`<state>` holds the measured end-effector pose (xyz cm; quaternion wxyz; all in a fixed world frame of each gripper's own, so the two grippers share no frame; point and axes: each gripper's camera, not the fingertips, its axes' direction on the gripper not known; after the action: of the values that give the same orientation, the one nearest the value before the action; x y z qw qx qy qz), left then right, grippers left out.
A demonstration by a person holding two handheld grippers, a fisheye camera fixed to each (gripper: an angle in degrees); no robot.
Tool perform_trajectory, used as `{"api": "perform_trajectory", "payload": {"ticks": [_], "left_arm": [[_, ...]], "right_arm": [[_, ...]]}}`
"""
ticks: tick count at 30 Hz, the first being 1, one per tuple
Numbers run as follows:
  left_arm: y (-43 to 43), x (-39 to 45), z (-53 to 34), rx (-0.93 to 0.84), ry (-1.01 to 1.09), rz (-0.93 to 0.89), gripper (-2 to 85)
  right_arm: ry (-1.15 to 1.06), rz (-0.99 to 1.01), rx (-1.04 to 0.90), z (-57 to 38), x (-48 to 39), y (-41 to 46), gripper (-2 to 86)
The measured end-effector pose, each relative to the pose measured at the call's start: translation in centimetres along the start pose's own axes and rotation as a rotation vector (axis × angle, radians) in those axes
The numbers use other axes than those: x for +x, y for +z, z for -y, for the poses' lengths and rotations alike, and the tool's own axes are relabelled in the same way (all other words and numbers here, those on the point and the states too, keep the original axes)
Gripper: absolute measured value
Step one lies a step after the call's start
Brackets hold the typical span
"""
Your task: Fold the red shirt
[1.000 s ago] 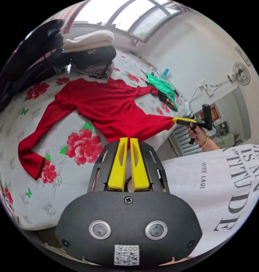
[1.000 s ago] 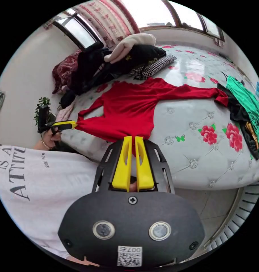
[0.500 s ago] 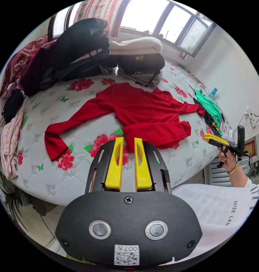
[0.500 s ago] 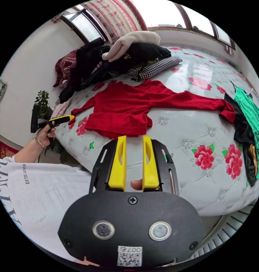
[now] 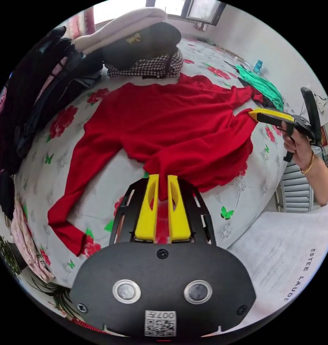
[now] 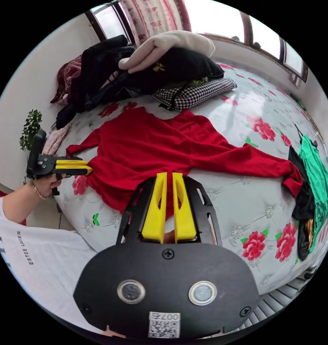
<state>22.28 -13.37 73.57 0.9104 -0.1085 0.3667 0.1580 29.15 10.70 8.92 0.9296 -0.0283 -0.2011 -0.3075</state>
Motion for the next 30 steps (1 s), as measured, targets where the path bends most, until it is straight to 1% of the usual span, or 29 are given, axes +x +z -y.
{"api": "perform_trajectory", "payload": {"ticks": [1, 5, 8, 10, 14, 18, 21, 23, 24, 25, 26, 27, 29, 30], "left_arm": [[-0.5, -1.6, 1.3, 0.021, -0.032, -0.005, 2.8], [-2.4, -7.6, 4.5, 0.085, -0.166, -0.139, 4.5], [-3.1, -10.4, 3.8, 0.105, -0.232, -0.167, 6.1], [-3.2, -11.1, 2.5, 0.101, -0.237, -0.198, 6.6], [-2.0, -10.3, 0.2, 0.065, -0.238, -0.279, 8.6], [-0.7, -8.4, 1.8, 0.044, -0.219, -0.293, 10.1], [0.6, -7.2, 3.7, 0.006, -0.213, -0.256, 7.1], [0.5, -6.7, 4.0, 0.000, -0.201, -0.210, 2.8], [0.3, -6.7, 3.9, 0.002, -0.207, -0.208, 2.1], [-0.6, -6.8, 3.3, 0.017, -0.217, -0.216, 1.2], [-2.2, -6.8, 2.0, 0.061, -0.227, -0.226, 0.5], [-3.2, -6.8, 1.2, 0.085, -0.233, -0.232, 0.4], [-7.7, -6.4, -3.2, 0.186, -0.250, -0.269, -0.2], [-8.9, -6.2, -4.5, 0.212, -0.251, -0.280, -0.3]], "right_arm": [[0.037, 0.012, 0.016, 1.4, 0.5, -0.1, 1.8], [0.171, 0.041, 0.018, 5.1, 2.7, 0.5, 3.1], [0.220, 0.036, 0.027, 5.0, 3.8, -0.1, 4.3], [0.236, 0.062, 0.027, 4.0, 4.2, -0.6, 4.7], [0.225, 0.085, -0.020, 2.9, 3.9, -0.1, 5.5], [0.189, 0.082, -0.051, 5.3, 2.5, 2.0, 6.2], [0.124, 0.020, -0.122, 7.2, 0.8, 5.0, 5.0], [0.094, -0.095, -0.209, 6.9, 0.2, 6.8, 2.7], [0.097, -0.125, -0.199, 6.6, 0.2, 6.5, 2.2], [0.089, -0.146, -0.143, 5.7, 0.3, 4.8, 1.3], [0.067, -0.117, -0.062, 4.4, 0.5, 2.2, 0.8], [0.056, -0.096, -0.021, 3.7, 0.6, 0.7, 0.6], [0.019, 0.012, 0.110, 0.1, 1.6, -5.6, 0.1], [0.009, 0.056, 0.137, -0.8, 1.9, -7.2, 0.0]]}}
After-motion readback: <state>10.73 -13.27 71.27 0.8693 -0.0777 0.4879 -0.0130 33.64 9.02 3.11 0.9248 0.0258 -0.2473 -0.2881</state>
